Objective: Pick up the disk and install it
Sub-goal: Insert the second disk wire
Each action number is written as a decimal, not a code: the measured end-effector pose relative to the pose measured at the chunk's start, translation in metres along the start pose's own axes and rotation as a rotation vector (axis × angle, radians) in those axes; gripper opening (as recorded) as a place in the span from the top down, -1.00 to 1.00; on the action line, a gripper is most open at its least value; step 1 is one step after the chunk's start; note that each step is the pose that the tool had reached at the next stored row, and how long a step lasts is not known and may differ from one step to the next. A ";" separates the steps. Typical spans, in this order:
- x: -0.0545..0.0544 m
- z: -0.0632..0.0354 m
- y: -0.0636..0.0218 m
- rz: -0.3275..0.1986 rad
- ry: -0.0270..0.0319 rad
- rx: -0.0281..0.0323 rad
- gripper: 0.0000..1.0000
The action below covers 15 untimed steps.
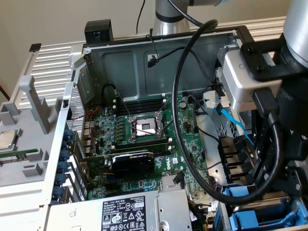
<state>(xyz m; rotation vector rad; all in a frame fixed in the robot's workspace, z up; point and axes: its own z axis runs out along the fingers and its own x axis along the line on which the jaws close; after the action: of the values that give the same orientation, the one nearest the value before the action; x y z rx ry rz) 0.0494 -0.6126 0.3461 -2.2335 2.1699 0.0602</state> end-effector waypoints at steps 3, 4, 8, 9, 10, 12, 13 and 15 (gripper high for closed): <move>0.001 -0.0001 0.0001 0.000 -0.0003 0.0000 0.67; 0.002 -0.0001 0.0001 0.000 -0.0007 0.0000 0.67; 0.002 0.0000 0.0000 0.000 -0.0024 0.0001 0.67; 0.002 0.0000 0.0001 0.000 -0.0031 0.0001 0.67; 0.002 0.0000 0.0001 0.000 -0.0035 0.0001 0.67; 0.002 0.0001 0.0001 0.000 -0.0051 0.0001 0.67; 0.002 0.0002 0.0001 0.000 -0.0055 0.0001 0.67; 0.003 0.0002 0.0001 0.000 -0.0062 0.0002 0.67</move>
<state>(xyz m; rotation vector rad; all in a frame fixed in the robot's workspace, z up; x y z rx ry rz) 0.0494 -0.6152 0.3458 -2.2302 2.1667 0.0668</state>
